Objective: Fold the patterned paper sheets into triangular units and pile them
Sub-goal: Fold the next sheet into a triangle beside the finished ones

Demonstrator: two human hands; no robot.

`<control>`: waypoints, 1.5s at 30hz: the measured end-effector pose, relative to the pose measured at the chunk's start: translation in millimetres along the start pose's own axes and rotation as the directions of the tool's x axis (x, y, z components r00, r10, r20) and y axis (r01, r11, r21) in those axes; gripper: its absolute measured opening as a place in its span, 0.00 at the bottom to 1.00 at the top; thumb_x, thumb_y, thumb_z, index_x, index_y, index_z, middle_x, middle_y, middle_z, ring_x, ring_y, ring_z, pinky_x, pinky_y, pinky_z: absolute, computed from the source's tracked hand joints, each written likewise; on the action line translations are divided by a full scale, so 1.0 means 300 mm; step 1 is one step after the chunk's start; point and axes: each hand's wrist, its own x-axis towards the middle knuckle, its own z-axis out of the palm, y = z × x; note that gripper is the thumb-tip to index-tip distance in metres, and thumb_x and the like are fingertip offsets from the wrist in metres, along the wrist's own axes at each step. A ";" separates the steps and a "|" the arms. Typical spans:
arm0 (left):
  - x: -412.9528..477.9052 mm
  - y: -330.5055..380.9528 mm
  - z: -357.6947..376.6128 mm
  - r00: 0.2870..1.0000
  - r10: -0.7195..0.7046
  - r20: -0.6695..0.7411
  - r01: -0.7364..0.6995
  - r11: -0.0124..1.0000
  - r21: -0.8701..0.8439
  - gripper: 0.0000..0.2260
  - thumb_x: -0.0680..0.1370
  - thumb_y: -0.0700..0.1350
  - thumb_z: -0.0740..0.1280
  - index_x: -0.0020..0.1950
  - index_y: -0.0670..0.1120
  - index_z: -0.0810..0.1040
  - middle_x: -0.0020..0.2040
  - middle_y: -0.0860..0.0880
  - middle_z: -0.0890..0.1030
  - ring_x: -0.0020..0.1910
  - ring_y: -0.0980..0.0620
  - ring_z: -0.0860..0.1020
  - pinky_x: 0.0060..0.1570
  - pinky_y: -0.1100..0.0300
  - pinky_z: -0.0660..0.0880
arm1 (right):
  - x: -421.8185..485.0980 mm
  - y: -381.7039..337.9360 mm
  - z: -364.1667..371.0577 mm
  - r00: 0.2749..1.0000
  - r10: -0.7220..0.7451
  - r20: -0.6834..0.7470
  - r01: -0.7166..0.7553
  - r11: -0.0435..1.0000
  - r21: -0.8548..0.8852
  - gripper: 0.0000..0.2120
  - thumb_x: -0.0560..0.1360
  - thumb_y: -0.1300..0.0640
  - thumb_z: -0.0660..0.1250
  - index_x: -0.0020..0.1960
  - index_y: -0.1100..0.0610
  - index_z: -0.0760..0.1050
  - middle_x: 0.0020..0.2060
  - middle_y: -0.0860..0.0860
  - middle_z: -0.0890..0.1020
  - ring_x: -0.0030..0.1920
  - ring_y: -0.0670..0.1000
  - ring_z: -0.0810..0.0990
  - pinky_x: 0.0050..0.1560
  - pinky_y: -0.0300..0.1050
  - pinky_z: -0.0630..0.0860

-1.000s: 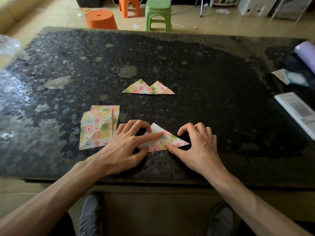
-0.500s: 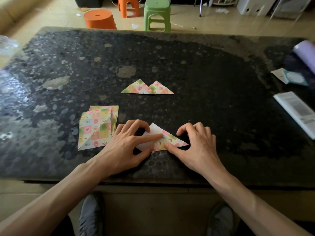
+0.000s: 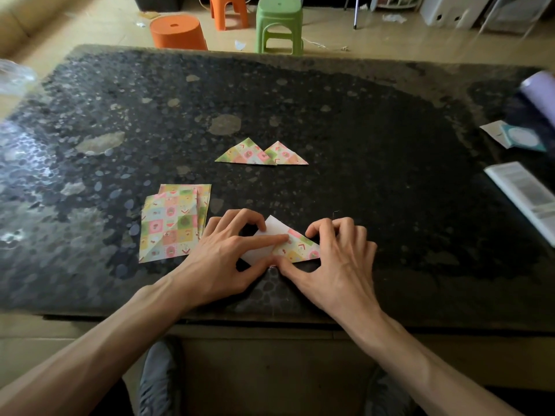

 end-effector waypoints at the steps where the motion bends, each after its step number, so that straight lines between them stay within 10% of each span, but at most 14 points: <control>1: 0.001 -0.001 -0.001 1.000 0.003 0.002 -0.003 1.000 0.001 0.19 0.80 0.64 0.61 0.71 0.68 0.74 0.63 0.57 0.70 0.66 0.53 0.69 0.65 0.53 0.66 | 0.002 -0.001 0.002 1.000 0.001 0.001 -0.001 1.000 0.004 0.35 0.63 0.19 0.61 0.56 0.44 0.68 0.53 0.45 0.64 0.54 0.49 0.66 0.50 0.48 0.68; 29: 0.009 -0.051 -0.024 0.997 -0.012 0.080 0.024 0.989 -0.144 0.34 0.77 0.62 0.67 0.81 0.64 0.57 0.66 0.62 0.71 0.68 0.59 0.68 0.65 0.53 0.68 | 0.031 -0.010 -0.023 0.985 0.063 0.162 -0.062 0.998 -0.016 0.38 0.59 0.15 0.63 0.56 0.41 0.63 0.55 0.45 0.63 0.58 0.49 0.63 0.55 0.46 0.61; 45: 0.004 -0.016 0.011 0.993 -0.106 0.055 0.112 0.988 -0.111 0.31 0.78 0.66 0.62 0.80 0.63 0.59 0.68 0.61 0.68 0.69 0.58 0.65 0.68 0.54 0.61 | 0.094 0.029 -0.092 0.926 0.081 0.370 -0.128 0.986 0.107 0.25 0.68 0.32 0.76 0.57 0.38 0.69 0.57 0.42 0.65 0.65 0.48 0.66 0.60 0.45 0.64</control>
